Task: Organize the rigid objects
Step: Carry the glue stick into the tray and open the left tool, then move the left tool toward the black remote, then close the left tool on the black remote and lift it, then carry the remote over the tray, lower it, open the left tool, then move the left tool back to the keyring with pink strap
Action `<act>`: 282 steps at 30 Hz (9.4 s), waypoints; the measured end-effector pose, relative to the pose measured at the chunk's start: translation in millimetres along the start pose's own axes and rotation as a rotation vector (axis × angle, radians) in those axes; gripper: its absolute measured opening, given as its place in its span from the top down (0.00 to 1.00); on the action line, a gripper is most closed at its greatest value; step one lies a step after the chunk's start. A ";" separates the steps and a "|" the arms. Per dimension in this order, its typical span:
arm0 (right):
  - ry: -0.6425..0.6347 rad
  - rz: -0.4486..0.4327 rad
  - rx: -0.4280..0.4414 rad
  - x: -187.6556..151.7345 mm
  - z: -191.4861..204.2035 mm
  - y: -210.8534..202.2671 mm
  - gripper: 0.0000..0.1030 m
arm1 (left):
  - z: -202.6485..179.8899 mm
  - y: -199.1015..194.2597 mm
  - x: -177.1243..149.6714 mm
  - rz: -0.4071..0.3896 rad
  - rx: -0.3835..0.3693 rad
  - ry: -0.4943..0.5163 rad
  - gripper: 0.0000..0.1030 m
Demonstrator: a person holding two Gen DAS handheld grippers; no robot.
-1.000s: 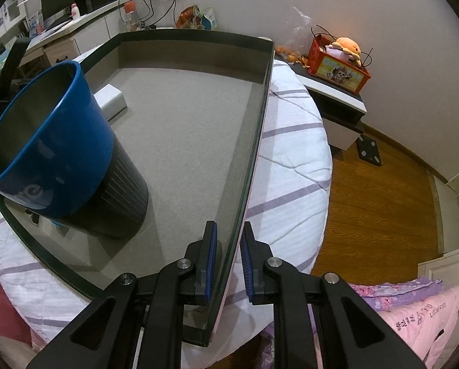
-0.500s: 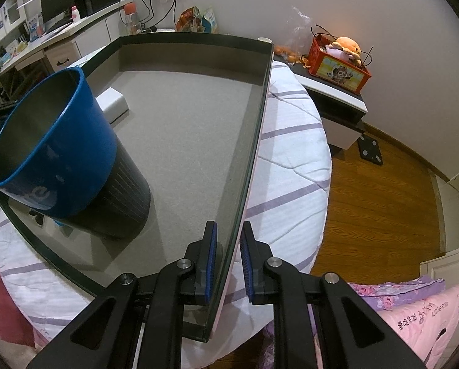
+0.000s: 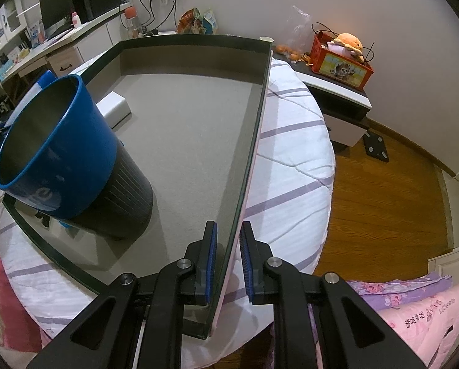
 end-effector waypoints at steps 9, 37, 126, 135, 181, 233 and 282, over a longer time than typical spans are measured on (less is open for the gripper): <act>0.005 -0.006 0.021 0.9 -2.2 0.6 0.84 | -55.1 -18.5 25.4 -0.046 -0.084 0.069 0.75; 0.010 -0.009 0.043 0.9 -1.2 1.4 0.84 | -146.2 -2.7 53.2 -0.036 -0.137 0.141 0.22; -0.047 -0.034 -0.053 3.3 3.0 -8.6 0.84 | -23.4 103.1 35.0 0.148 -0.084 -0.069 0.57; -0.044 -0.030 -0.050 4.8 2.2 -6.8 0.84 | -5.9 75.2 6.3 0.153 -0.037 -0.083 0.57; -0.031 -0.022 -0.041 6.5 2.8 -5.3 0.83 | 17.5 64.9 -33.0 0.126 0.036 -0.092 0.39; -0.028 -0.043 0.020 4.6 1.2 -8.9 0.82 | -155.7 28.5 66.9 0.028 -0.182 0.060 0.58; 0.026 -0.018 -0.039 5.1 1.6 -4.4 0.83 | -12.9 -86.5 16.2 -0.200 0.021 -0.145 0.01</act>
Point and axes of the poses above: each gripper's, at about its wrist camera, not at the fingertips, and y roughly the way its jaws point, z to its left, x to its top, the point moved 9 cm from there along y, roughly the way its jaws point, and after that the axes turned 12 degrees about x, right-handed, at the moved point
